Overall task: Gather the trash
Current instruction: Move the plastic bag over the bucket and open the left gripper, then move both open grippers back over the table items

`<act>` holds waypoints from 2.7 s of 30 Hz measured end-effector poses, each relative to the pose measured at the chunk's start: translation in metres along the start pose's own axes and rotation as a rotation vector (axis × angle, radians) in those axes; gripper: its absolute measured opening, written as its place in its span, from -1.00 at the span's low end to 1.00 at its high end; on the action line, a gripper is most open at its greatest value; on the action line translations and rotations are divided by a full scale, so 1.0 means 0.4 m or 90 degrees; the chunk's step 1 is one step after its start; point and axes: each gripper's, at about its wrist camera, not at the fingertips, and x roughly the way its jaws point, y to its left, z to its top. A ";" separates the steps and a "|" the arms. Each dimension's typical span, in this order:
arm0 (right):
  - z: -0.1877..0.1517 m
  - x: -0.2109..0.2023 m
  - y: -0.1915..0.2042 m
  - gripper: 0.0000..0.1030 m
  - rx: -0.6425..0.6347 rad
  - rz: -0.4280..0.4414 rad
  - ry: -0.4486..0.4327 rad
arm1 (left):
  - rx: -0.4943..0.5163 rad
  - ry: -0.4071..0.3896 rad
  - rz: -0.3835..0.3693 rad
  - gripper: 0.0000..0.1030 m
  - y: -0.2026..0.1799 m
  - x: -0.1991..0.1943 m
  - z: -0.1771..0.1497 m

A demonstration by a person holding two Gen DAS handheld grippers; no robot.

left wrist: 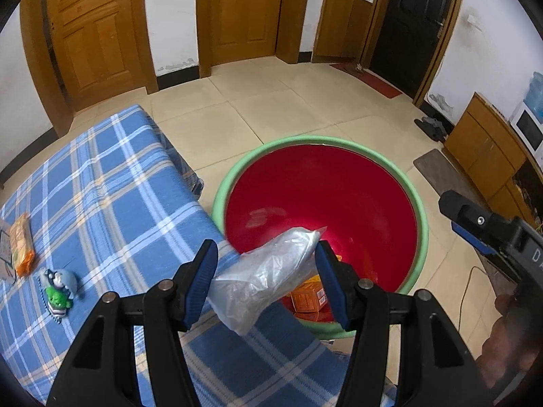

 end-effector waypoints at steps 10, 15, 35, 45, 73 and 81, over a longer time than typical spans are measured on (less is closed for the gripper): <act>0.001 0.007 -0.012 0.33 0.008 -0.001 0.006 | 0.014 -0.001 0.000 0.31 -0.024 0.013 0.006; -0.002 0.004 -0.008 0.36 0.002 0.002 0.008 | 0.004 -0.007 0.001 0.31 -0.012 0.002 0.009; -0.030 0.005 0.055 0.47 -0.036 0.011 0.026 | -0.074 -0.054 0.046 0.31 0.147 -0.095 -0.004; -0.049 0.017 0.083 0.50 -0.055 0.005 0.045 | -0.119 -0.073 0.084 0.31 0.268 -0.137 -0.019; -0.089 0.083 0.288 0.51 -0.148 -0.008 0.083 | -0.292 -0.115 0.217 0.34 0.698 -0.221 -0.121; -0.106 0.131 0.392 0.51 -0.191 0.008 0.092 | -0.335 -0.103 0.232 0.34 0.781 -0.188 -0.141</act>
